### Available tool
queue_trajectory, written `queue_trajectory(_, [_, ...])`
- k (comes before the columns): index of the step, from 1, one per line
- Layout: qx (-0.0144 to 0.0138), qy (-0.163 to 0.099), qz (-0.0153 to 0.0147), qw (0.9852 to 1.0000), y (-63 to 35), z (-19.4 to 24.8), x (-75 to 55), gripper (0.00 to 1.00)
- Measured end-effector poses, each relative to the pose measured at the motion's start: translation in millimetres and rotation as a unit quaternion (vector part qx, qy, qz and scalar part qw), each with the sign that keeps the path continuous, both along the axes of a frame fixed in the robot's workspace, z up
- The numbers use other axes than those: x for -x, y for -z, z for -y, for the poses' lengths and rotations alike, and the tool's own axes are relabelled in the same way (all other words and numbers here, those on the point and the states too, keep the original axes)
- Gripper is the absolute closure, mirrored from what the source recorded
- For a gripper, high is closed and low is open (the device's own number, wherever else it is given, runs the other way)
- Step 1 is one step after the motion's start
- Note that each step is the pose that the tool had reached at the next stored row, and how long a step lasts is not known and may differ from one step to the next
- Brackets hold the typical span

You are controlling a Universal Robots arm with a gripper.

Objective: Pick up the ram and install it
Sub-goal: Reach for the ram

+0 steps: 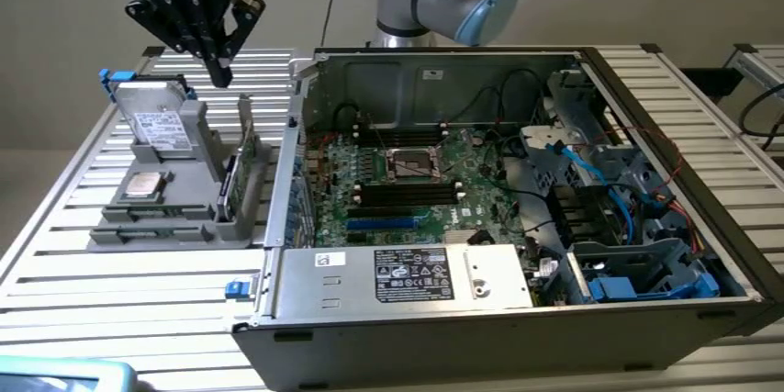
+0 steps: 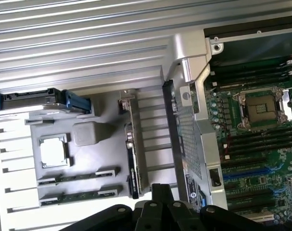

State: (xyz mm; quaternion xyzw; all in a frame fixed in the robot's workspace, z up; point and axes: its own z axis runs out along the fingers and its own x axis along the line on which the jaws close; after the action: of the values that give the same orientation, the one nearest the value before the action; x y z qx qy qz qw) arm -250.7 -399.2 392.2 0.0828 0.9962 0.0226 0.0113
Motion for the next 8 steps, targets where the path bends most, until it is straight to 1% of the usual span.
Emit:
queue_trajectory(5, [0.0001, -0.002, -0.0001, 1.0000, 3.0, 0.2, 20.5, 0.89])
queue_trajectory(8, [0.0001, -0.003, -0.0006, 1.0000, 6.2, 0.2, 30.3, 0.89])
